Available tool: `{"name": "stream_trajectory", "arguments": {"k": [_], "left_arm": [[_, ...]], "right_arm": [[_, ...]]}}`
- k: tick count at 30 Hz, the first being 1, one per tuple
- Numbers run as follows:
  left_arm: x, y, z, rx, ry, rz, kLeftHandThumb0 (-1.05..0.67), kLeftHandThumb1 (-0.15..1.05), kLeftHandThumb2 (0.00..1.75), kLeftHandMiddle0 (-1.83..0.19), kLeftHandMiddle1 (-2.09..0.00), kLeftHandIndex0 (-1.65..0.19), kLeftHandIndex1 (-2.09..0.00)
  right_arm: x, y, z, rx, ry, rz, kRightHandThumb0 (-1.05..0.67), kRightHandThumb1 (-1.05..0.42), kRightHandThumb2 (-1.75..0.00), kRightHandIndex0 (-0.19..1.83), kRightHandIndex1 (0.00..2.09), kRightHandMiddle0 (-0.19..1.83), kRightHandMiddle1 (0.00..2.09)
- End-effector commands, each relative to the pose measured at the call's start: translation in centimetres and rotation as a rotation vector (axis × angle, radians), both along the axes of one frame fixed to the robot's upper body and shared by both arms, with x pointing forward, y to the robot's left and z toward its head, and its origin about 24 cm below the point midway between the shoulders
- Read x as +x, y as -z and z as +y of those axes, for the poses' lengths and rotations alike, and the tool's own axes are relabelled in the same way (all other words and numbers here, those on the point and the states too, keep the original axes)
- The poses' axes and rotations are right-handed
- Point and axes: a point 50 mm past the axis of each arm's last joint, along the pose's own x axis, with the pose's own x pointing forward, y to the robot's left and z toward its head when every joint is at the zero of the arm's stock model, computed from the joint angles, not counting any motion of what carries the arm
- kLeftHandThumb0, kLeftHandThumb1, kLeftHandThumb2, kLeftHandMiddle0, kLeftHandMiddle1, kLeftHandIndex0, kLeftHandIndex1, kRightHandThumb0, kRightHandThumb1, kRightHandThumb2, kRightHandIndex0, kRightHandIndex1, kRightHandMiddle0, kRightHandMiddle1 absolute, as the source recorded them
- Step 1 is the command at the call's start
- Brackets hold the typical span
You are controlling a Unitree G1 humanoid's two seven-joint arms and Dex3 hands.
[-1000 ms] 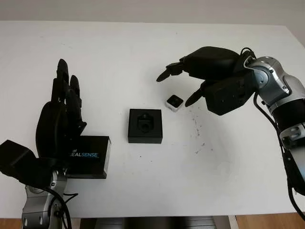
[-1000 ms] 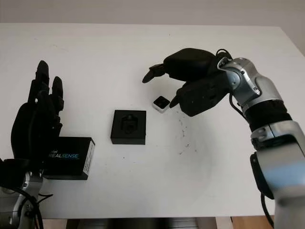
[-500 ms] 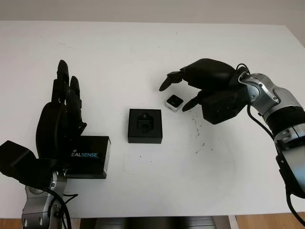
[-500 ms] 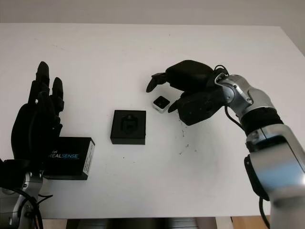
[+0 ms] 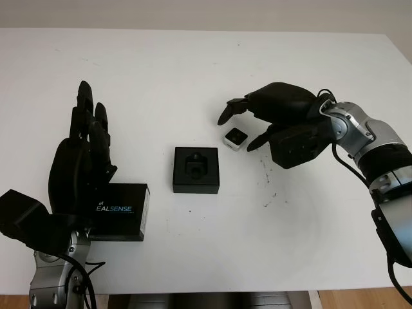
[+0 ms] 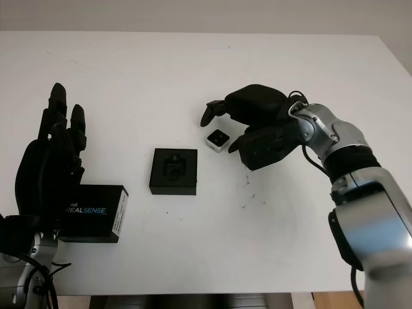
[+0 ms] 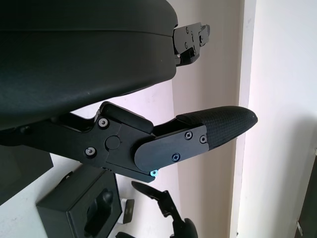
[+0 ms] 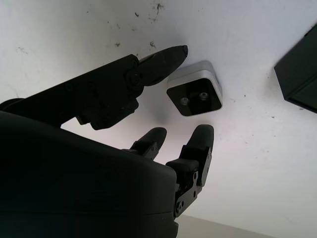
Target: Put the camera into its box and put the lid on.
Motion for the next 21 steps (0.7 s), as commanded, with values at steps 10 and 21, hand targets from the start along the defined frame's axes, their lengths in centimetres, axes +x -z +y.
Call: {"name": "stream_trajectory", "arguments": {"k": [10, 21], "left_arm": [[-0.3, 0.3, 0.2, 0.018, 0.0, 0.013, -0.8, 1.05, 0.73, 0.19, 0.0, 0.19, 0.0], [-0.3, 0.3, 0.2, 0.016, -0.001, 0.019, -0.8, 1.05, 0.72, 0.19, 0.0, 0.19, 0.0]], "right_arm": [[0.2, 0.3, 0.1, 0.002, 0.015, 0.005, -0.34, -0.85, -0.06, 0.35, 0.52, 0.25, 0.73], [0.0, 1.0, 0.2, 0.015, -0.007, -0.035, -0.33, -0.85, -0.06, 0.32, 0.84, 0.26, 0.98]]}}
